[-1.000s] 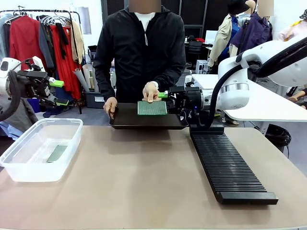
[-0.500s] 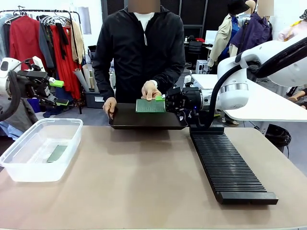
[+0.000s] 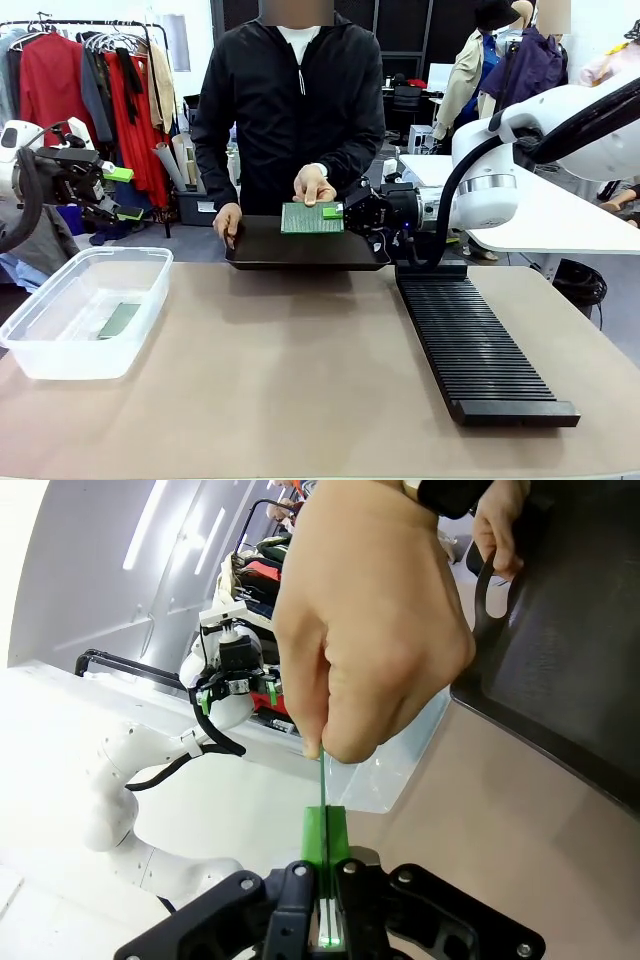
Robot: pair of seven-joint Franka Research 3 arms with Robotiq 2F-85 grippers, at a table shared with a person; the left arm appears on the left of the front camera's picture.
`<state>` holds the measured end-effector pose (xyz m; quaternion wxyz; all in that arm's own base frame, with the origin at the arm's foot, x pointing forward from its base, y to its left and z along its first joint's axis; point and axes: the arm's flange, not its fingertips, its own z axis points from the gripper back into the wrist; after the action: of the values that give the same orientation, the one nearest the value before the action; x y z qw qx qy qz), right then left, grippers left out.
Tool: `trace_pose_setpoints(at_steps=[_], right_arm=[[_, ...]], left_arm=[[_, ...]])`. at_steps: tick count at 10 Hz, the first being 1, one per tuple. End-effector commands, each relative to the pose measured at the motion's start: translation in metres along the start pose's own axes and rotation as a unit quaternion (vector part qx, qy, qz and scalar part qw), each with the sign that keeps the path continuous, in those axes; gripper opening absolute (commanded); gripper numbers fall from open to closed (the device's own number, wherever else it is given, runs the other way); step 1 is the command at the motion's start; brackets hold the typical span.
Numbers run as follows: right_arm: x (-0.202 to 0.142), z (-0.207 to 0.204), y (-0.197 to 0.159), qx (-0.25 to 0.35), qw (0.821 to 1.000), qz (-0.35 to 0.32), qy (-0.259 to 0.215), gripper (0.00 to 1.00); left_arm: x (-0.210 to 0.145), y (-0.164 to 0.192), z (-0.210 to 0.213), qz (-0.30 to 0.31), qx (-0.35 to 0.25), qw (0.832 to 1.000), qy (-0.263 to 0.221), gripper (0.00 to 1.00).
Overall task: Sort PCBs into racks and boxes based on the side picked up.
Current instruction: Pick up the Blank PCB handed by the Human, then if the short side of the Blank PCB is picked up, insert it into the PCB Rack ; if the long side is picked up, place it in the Organizing box.
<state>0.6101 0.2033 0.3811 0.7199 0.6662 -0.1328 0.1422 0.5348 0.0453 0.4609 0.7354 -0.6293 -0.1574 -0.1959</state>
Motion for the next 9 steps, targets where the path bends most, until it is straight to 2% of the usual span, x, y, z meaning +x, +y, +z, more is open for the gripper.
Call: trace_pose_setpoints(at_steps=[1,3,4,9], right_arm=[[0.012,-0.006,0.003,-0.015,1.000,-0.012,0.002,0.00],[0.012,-0.007,0.004,-0.005,1.000,-0.012,0.010,0.00],[0.000,-0.001,0.001,-0.001,1.000,-0.006,0.001,0.00],[0.000,-0.001,0.001,-0.001,1.000,-0.006,0.001,0.00]], left_arm=[[0.000,-0.002,0.001,-0.002,-0.001,1.000,-0.005,1.00],[0.000,-0.002,0.001,-0.002,-0.001,1.000,-0.005,1.00],[0.000,-0.002,0.001,-0.002,-0.001,1.000,-0.005,1.00],[0.000,-0.002,0.001,-0.002,-0.001,1.000,-0.005,1.00]])
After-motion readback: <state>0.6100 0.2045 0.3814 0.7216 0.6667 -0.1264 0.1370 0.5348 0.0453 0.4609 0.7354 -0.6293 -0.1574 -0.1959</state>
